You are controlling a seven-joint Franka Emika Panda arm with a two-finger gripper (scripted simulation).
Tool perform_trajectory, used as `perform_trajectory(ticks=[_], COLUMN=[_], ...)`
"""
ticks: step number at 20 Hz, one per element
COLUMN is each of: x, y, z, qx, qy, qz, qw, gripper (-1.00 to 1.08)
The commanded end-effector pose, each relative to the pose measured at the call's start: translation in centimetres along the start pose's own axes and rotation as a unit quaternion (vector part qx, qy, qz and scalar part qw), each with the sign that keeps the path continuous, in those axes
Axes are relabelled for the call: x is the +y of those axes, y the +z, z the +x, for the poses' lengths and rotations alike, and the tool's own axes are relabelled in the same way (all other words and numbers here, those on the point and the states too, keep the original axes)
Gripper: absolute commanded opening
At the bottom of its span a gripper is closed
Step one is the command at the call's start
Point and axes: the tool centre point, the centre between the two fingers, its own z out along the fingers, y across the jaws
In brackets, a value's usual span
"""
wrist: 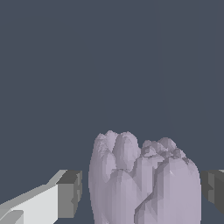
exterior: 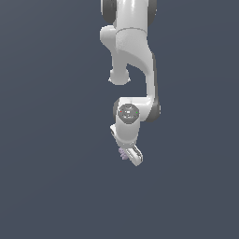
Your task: Pick up the object and move it to a goal position.
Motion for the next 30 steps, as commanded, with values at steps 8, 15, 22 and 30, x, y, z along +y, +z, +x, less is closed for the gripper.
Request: perform_trajectory(ticks=[8, 15, 22, 30], x=[-0.1, -0.3, -1.8, -4.9], y=[0.0, -0.2, -1.9, -5.8], z=[0.1, 0.2, 1.3, 3.3], qx=[0.0, 0.002, 0.014, 0.039], qy=[0.0, -0.005, -0.035, -0.101], qz=[0.001, 0.005, 0.032, 0.092], qw=[1.0, 1.0, 0.9988, 0.9899], gripper=[-1.0, -1.0, -1.0, -1.0])
